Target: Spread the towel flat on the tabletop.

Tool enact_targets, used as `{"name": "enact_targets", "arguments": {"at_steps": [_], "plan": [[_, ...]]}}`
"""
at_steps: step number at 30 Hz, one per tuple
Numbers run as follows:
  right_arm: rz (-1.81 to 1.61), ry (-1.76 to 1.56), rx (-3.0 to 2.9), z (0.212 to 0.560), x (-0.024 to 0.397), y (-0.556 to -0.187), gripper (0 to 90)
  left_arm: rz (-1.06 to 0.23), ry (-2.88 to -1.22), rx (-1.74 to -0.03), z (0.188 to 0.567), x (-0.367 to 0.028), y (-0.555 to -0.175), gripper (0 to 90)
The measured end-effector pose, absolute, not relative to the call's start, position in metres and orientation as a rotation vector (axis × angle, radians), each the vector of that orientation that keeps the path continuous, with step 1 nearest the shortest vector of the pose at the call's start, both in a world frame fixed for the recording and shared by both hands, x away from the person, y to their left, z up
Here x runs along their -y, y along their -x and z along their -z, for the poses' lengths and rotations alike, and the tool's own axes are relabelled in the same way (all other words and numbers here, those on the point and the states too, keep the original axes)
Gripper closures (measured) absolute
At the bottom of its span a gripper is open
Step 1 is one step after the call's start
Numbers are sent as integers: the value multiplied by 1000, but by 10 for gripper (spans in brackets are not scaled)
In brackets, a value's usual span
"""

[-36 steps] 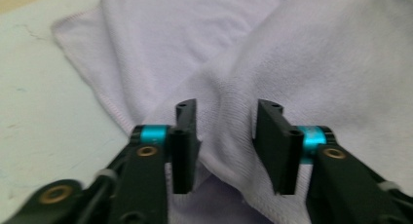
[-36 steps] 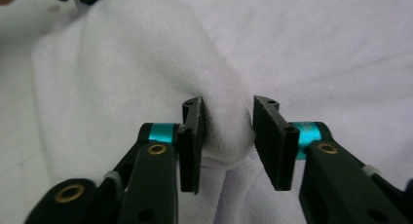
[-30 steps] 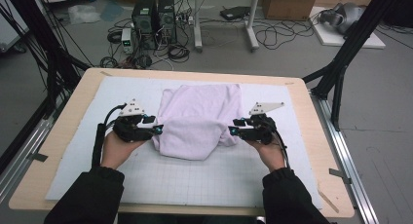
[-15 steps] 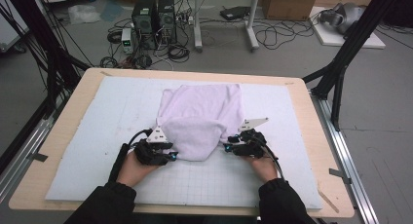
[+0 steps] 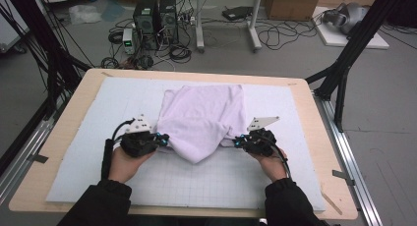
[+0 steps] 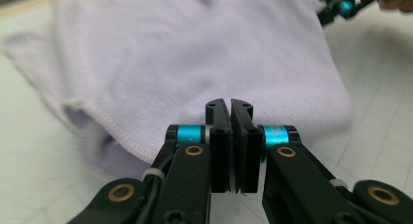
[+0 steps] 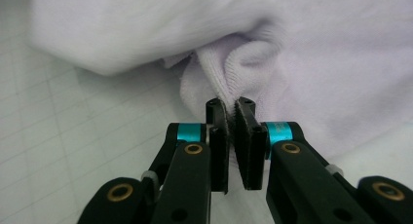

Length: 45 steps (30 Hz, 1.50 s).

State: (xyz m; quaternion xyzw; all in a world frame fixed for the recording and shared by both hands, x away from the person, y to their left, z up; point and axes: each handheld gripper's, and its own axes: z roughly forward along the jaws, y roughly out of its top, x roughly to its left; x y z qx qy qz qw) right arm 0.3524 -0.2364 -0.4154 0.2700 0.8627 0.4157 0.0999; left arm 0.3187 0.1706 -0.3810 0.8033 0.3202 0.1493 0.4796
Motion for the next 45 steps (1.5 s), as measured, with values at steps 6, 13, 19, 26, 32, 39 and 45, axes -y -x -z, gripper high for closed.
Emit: {"name": "enact_targets", "arguments": {"at_steps": [6,13,19,26,32,39,45], "plan": [[-1231,-785,-2532,393,257,-347,853,-403,-1883,-820,358,-191,-317,864],[-1165,-836,-2563,391,270,-352,854,-426,-1934,-895,372,-189,-330,864],[-1071,-948,-2623,419,263,-372,779,-389,-2004,-953,400,-173,-354,856],[-1181,-895,-2522,404,270,-352,646,-385,-1986,-904,395,-183,-344,653],[-1289,-791,-2489,390,268,-329,590,-351,-1959,-828,386,-196,-321,523],[-1267,-660,-2584,406,232,-323,502,-275,-2017,-759,402,-179,-318,458],[-1231,-621,-2591,422,204,-336,498,-276,-2126,-764,425,-153,-329,556]]}}
